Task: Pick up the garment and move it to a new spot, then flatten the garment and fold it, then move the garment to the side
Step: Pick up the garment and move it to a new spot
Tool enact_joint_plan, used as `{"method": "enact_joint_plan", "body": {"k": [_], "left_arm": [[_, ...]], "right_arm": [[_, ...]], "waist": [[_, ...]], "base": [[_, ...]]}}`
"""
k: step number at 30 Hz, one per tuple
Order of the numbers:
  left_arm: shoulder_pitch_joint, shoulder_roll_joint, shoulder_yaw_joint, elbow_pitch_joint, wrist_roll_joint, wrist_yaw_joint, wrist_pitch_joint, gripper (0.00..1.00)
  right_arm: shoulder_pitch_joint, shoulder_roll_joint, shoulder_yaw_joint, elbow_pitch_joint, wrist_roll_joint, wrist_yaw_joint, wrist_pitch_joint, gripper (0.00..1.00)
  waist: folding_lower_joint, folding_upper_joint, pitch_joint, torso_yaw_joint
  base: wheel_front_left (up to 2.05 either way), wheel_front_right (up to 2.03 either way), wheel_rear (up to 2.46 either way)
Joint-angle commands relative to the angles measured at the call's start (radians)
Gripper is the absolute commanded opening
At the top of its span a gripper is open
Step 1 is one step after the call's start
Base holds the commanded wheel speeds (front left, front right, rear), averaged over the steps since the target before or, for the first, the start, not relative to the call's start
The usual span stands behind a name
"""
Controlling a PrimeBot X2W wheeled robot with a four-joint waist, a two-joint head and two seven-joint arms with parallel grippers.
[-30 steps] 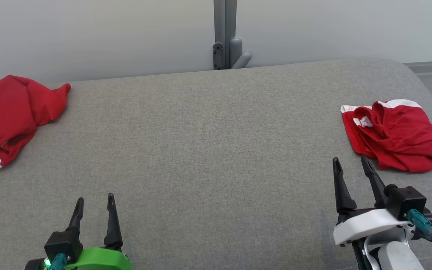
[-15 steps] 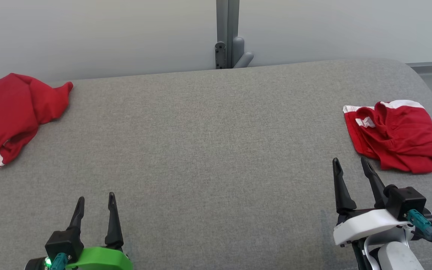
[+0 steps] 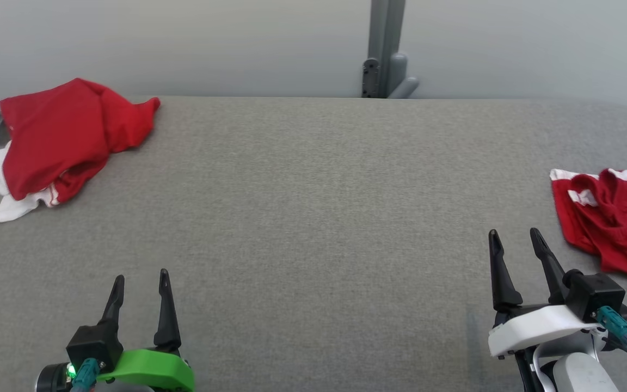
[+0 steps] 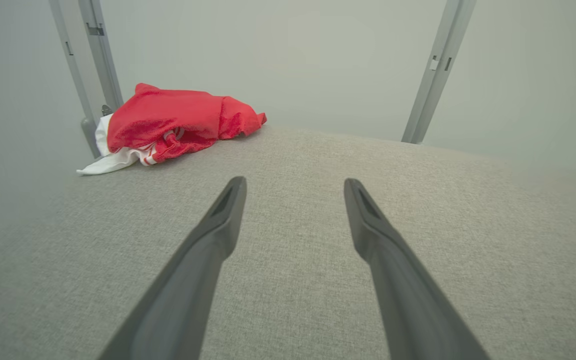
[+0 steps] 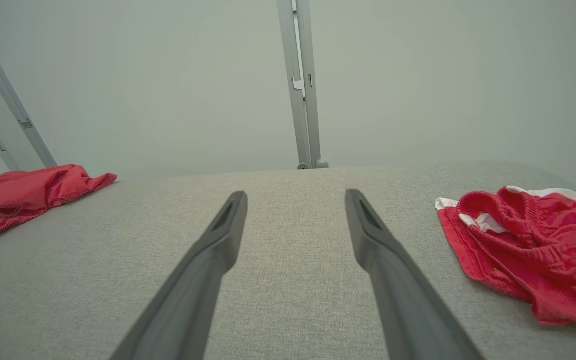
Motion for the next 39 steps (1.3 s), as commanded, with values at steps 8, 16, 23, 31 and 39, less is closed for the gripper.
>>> {"method": "enact_joint_plan", "body": {"k": [8,16,23,31,39], "left_arm": [[-0.009,0.004,-0.001,-0.004,-0.007,0.001,0.001,1.0],[0.017,0.004,0.021,-0.021,-0.021,0.016,0.001,1.0],[0.047,0.003,0.035,-0.05,-0.032,0.031,0.001,1.0],[0.031,0.003,0.013,-0.042,-0.03,0.025,0.001,1.0],[-0.048,0.003,0.016,-0.037,-0.026,0.009,0.001,1.0]], "right_arm": [[0.016,-0.002,-0.017,-0.005,0.01,0.0,-0.001,1.0],[-0.014,-0.002,0.009,-0.003,0.006,0.0,0.005,1.0],[-0.043,-0.003,0.032,0.019,0.001,-0.001,0.005,1.0],[-0.025,-0.003,0.022,0.015,0.005,-0.001,0.001,1.0],[-0.029,-0.003,-0.002,-0.041,-0.028,-0.001,0.006,1.0]], "waist": [[0.0,0.0,0.014,0.295],[0.0,0.0,0.035,0.379],[0.0,0.0,0.042,0.382],[0.0,0.0,0.045,0.378],[0.0,0.0,0.099,0.336]], "base": [[0.0,0.0,0.0],[0.0,0.0,0.0],[0.0,0.0,0.0],[0.0,0.0,0.0],[0.0,0.0,0.0]]}}
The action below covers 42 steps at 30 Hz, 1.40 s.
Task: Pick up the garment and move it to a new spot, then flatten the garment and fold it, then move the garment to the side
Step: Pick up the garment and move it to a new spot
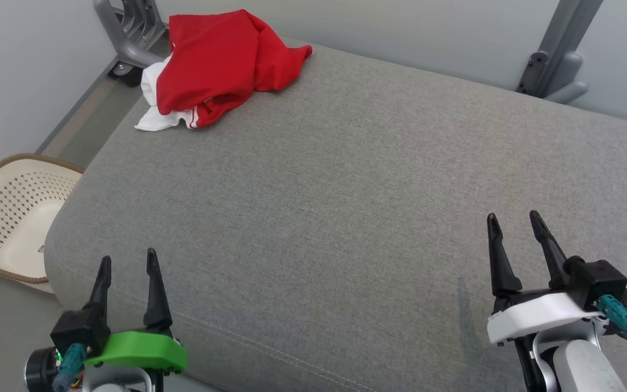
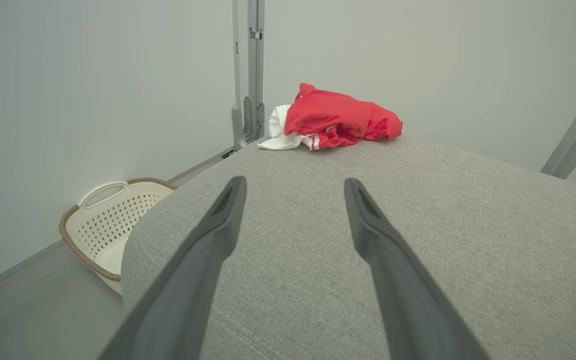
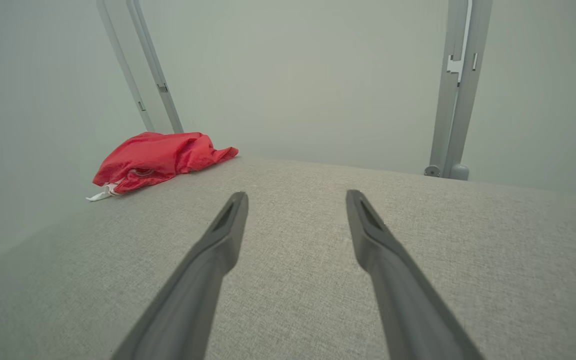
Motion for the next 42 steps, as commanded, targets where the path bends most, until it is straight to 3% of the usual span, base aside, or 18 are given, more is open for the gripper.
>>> {"method": "enact_joint_plan", "body": {"k": [1,6,13,20,23,31,42], "left_arm": [[-0.041,0.003,0.008,-0.002,0.007,-0.009,0.001,1.0],[-0.151,0.037,0.045,0.01,0.015,-0.03,0.001,1.0],[-0.411,0.155,0.089,0.087,0.033,-0.052,0.009,1.0],[-0.68,0.251,0.083,0.258,-0.016,-0.114,0.131,1.0],[-0.79,0.32,0.078,0.376,-0.023,-0.129,0.201,1.0],[-0.972,0.41,0.059,0.617,-0.023,-0.136,0.298,1.0],[-1.072,0.458,0.03,0.779,0.025,-0.065,0.263,1.0]], "right_arm": [[-0.01,-0.005,-0.008,-0.017,-0.013,-0.001,0.005,1.0],[-0.027,-0.005,-0.012,-0.059,-0.039,-0.001,0.021,1.0],[-0.084,-0.005,0.011,-0.147,-0.089,-0.001,0.052,1.0],[-0.139,-0.02,0.027,-0.22,-0.112,-0.001,0.07,1.0],[-0.159,-0.029,0.031,-0.267,-0.121,-0.001,0.084,1.0],[-0.169,-0.052,0.027,-0.418,-0.123,-0.001,0.115,1.0],[-0.169,-0.058,0.03,-0.531,-0.142,-0.001,0.145,1.0]], "waist": [[0.0,0.0,0.04,-0.037],[0.0,0.0,0.101,-0.089],[0.0,0.0,0.234,-0.195],[0.0,0.0,0.341,-0.289],[0.0,0.0,0.39,-0.335],[0.0,0.0,0.499,-0.408],[0.0,0.0,0.597,-0.431]], "base": [[0.0,0.0,0.0],[0.0,0.0,0.0],[0.0,0.0,0.0],[0.0,0.0,0.0],[0.0,0.0,0.0],[0.0,0.0,0.0],[0.0,0.0,0.0]]}}
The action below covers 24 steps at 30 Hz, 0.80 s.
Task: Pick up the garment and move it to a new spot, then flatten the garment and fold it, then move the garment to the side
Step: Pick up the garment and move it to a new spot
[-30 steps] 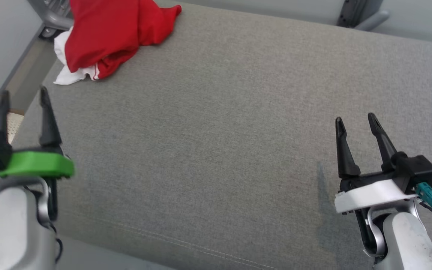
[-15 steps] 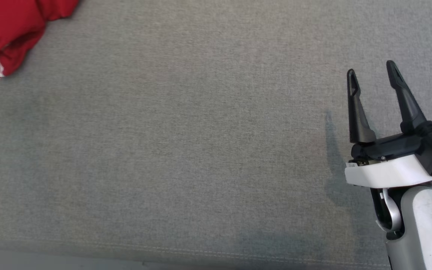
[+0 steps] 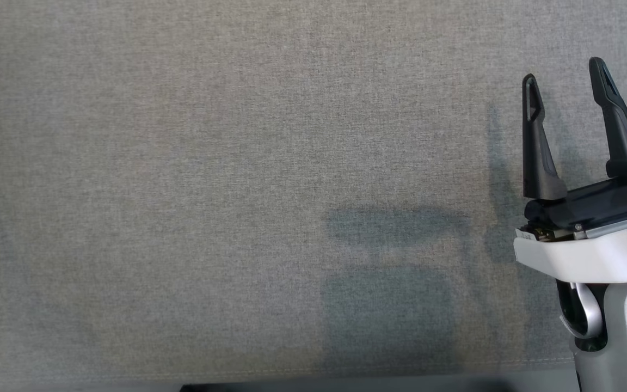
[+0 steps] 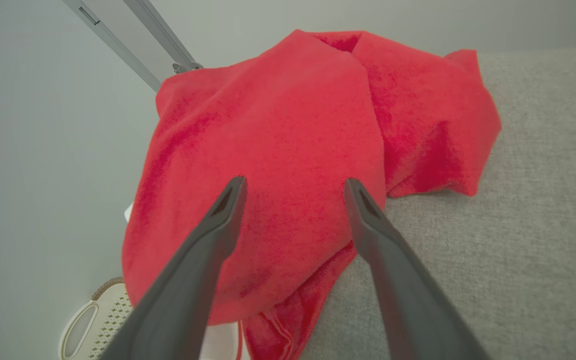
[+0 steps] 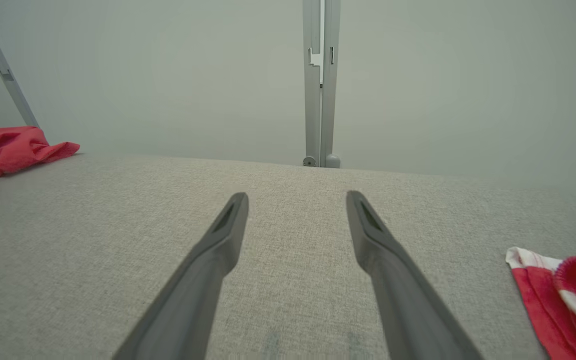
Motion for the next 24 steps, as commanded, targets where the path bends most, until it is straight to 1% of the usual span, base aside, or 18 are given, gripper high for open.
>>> {"method": "enact_joint_plan", "body": {"k": [1,8,12,13,14,15,21,24], "left_arm": [[-0.016,0.009,-0.005,0.014,0.014,0.009,-0.006,1.0],[-0.05,0.044,-0.015,0.085,0.021,0.042,-0.016,1.0],[-0.07,0.048,-0.019,0.123,0.018,0.056,0.003,1.0],[-0.072,0.046,-0.021,0.131,0.016,0.054,0.006,0.78],[-0.075,0.045,-0.022,0.135,0.014,0.054,0.003,0.45],[-0.077,0.043,-0.024,0.139,0.014,0.065,-0.015,0.0],[-0.093,0.039,-0.051,0.132,0.038,0.08,-0.054,0.0],[-0.105,0.03,-0.069,0.119,0.045,0.065,-0.073,0.0]], "right_arm": [[-0.013,0.0,0.003,-0.009,-0.011,-0.001,0.003,1.0],[-0.022,-0.007,0.013,-0.033,-0.017,0.0,0.015,1.0],[-0.022,-0.01,0.009,-0.044,-0.021,0.0,0.019,1.0],[-0.023,-0.01,0.007,-0.047,-0.022,-0.001,0.018,1.0],[-0.025,-0.009,0.007,-0.049,-0.022,-0.001,0.017,1.0],[-0.029,-0.007,0.009,-0.05,-0.025,-0.001,0.01,1.0],[-0.031,0.002,0.014,-0.03,-0.026,0.0,-0.004,1.0],[-0.029,0.007,0.015,-0.011,-0.024,0.0,-0.015,1.0]], "waist": [[-0.0001,0.0,0.05,-0.034],[-0.0001,0.0,0.079,-0.047],[-0.0001,0.0,0.087,-0.052],[-0.0001,0.0,0.087,-0.053],[-0.0001,0.0,0.087,-0.054],[-0.0001,0.0,0.082,-0.057],[-0.0001,0.0,0.047,-0.063],[-0.0001,0.0,0.008,-0.066]], "base": [[0.0,0.0,0.0],[0.0,0.0,0.0],[0.0,0.0,0.0],[0.0,0.0,0.0],[0.0,0.0,0.0],[0.0,0.0,0.0],[0.0,0.0,0.0],[0.0,0.0,0.0]]}}
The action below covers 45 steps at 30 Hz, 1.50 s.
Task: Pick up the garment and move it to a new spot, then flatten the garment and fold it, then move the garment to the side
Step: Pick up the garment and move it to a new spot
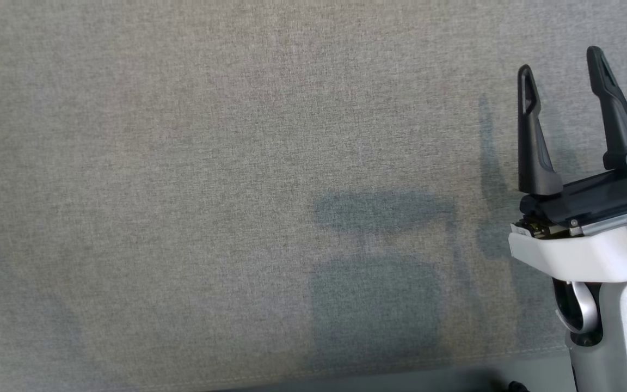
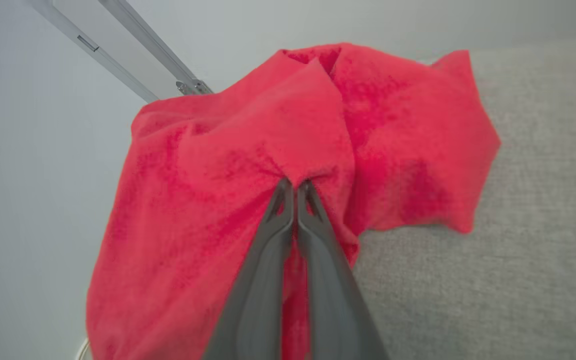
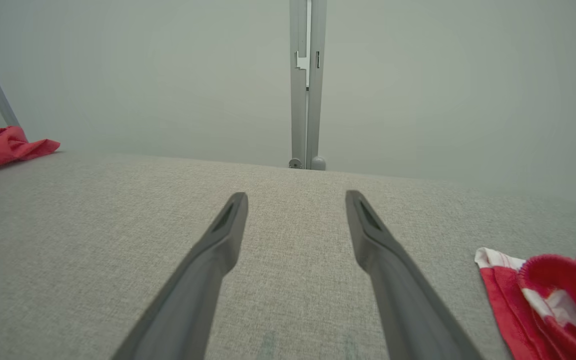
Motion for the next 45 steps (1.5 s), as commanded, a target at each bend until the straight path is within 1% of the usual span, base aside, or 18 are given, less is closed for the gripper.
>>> {"method": "enact_joint_plan", "body": {"k": [1,7,14,18,22,24,26,32,36,38,41,45], "left_arm": [[-0.013,0.0,-0.005,-0.004,0.008,-0.004,-0.007,0.0],[-0.037,0.004,-0.052,-0.035,0.034,-0.047,-0.041,0.0],[-0.07,-0.022,-0.125,-0.085,0.057,-0.111,-0.065,0.0],[-0.074,-0.061,-0.177,-0.113,0.058,-0.134,-0.069,0.0],[-0.058,-0.11,-0.235,-0.156,0.036,-0.142,-0.07,0.0],[-0.033,-0.143,-0.299,-0.191,0.016,-0.144,-0.058,0.0],[-0.024,-0.154,-0.372,-0.243,-0.011,-0.143,-0.047,0.0],[0.014,-0.164,-0.573,-0.427,-0.141,-0.143,-0.001,0.0],[0.047,-0.15,-0.643,-0.528,-0.214,-0.144,0.015,0.0],[0.076,-0.149,-0.656,-0.55,-0.24,-0.144,0.016,0.0],[0.112,-0.151,-0.654,-0.547,-0.262,-0.143,0.008,0.0],[0.199,-0.165,-0.643,-0.496,-0.302,-0.118,-0.024,0.0]], "right_arm": [[-0.006,0.002,0.001,0.006,-0.005,-0.001,-0.009,1.0],[0.007,0.017,0.007,0.065,0.012,-0.001,-0.041,1.0],[0.044,0.035,-0.001,0.135,0.031,-0.001,-0.071,1.0],[0.077,0.04,-0.013,0.165,0.04,-0.001,-0.081,1.0],[0.116,0.044,-0.036,0.183,0.049,-0.001,-0.088,1.0],[0.133,0.045,-0.045,0.188,0.054,-0.001,-0.089,1.0],[0.148,0.046,-0.054,0.193,0.059,-0.001,-0.091,1.0],[0.174,0.047,-0.06,0.206,0.089,-0.001,-0.103,1.0],[0.177,0.047,-0.056,0.216,0.108,-0.001,-0.11,1.0],[0.177,0.047,-0.055,0.222,0.112,-0.001,-0.114,1.0],[0.174,0.047,-0.048,0.228,0.119,-0.001,-0.117,1.0],[0.164,0.047,-0.032,0.241,0.126,-0.001,-0.123,1.0]], "waist": [[-0.0001,0.0,-0.038,-0.006],[-0.0001,0.0,-0.151,-0.022],[-0.0001,0.0,-0.306,-0.05],[-0.0001,0.0,-0.395,-0.066],[-0.0001,0.0,-0.468,-0.079],[-0.0001,0.0,-0.497,-0.087],[-0.0001,0.0,-0.518,-0.095],[-0.0001,0.0,-0.543,-0.119],[-0.0001,0.0,-0.529,-0.14],[-0.0001,0.0,-0.518,-0.149],[-0.0001,0.0,-0.508,-0.158],[-0.0001,0.0,-0.492,-0.178]], "base": [[0.0,0.0,0.0],[0.0,0.0,0.0],[0.0,0.0,0.0],[0.0,0.0,0.0],[0.0,0.0,0.0],[0.0,0.0,0.0],[0.0,0.0,0.0],[0.0,0.0,0.0],[0.0,0.0,0.0],[0.0,0.0,0.0],[0.0,0.0,0.0],[0.0,0.0,0.0]]}}
